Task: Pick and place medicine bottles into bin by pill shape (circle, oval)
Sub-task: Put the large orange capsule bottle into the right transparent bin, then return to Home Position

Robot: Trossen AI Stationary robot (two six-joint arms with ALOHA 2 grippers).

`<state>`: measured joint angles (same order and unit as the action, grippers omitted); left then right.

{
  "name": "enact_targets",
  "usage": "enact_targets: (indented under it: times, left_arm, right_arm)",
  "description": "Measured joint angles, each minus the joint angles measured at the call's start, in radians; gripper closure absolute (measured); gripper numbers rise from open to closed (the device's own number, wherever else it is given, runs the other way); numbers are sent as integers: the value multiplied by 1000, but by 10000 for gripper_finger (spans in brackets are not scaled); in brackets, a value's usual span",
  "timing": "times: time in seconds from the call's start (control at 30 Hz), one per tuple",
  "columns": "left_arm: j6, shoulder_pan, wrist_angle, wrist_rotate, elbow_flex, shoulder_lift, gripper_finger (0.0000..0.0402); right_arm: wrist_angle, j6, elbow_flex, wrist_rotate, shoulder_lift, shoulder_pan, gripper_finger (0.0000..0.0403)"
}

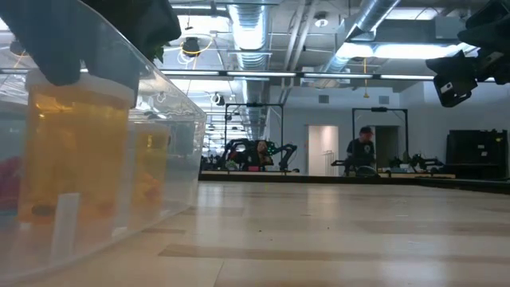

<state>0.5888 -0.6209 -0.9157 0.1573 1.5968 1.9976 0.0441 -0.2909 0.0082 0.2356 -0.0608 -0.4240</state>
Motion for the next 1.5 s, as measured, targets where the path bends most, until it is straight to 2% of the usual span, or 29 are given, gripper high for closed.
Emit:
enact_targets:
  times: [0.73,1.03,1.27,1.5]
  left_arm:
    - [18,0,1,4,-3,0,196]
    - [18,0,2,4,-3,0,154]
    - [15,0,2,7,-3,-4,141]
    - [3,0,-4,75,-3,-58,119]
  right_arm:
    - [0,1,0,0,0,0,177]
    - [0,2,0,0,0,0,177]
    - [0,2,0,0,0,0,177]
    - [0,1,0,0,0,0,177]
